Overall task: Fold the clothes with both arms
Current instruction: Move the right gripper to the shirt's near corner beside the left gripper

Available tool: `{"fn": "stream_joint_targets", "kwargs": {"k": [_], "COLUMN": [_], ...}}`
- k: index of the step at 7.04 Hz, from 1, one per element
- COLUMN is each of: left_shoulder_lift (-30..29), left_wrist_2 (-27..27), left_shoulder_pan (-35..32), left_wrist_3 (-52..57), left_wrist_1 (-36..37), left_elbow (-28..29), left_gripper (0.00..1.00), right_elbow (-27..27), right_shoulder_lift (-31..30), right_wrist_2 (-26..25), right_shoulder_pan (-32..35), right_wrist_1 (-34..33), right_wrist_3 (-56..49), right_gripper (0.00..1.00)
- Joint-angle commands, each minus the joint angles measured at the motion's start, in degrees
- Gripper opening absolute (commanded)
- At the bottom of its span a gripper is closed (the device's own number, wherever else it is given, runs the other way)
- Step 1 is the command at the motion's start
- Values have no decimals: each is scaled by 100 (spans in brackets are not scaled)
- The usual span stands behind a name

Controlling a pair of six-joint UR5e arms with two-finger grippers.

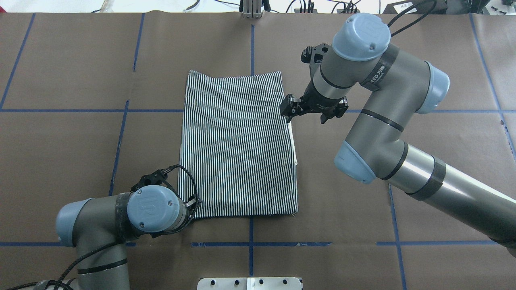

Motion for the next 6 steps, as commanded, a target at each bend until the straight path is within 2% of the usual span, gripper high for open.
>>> {"fn": "stream_joint_targets", "kwargs": {"k": [1, 2, 4, 6], "left_shoulder_lift": [3, 3, -15, -15], "left_wrist_2": [-3, 6, 59, 33], "left_shoulder_pan": [1, 1, -68, -139], "left_wrist_3": [0, 0, 105, 736], "left_wrist_1": [-1, -1, -1, 8], "left_elbow": [12, 12, -102, -522], "left_gripper": [10, 0, 0, 0], "right_elbow": [0, 0, 9, 70], "right_shoulder_lift": [-10, -10, -1, -10], "right_wrist_2": [-2, -2, -1, 7], "right_shoulder_pan": [-1, 8, 8, 8], "right_wrist_1": [-3, -3, -3, 5], "right_wrist_3": [-1, -1, -1, 234], "right_gripper": [100, 100, 100, 100]}}
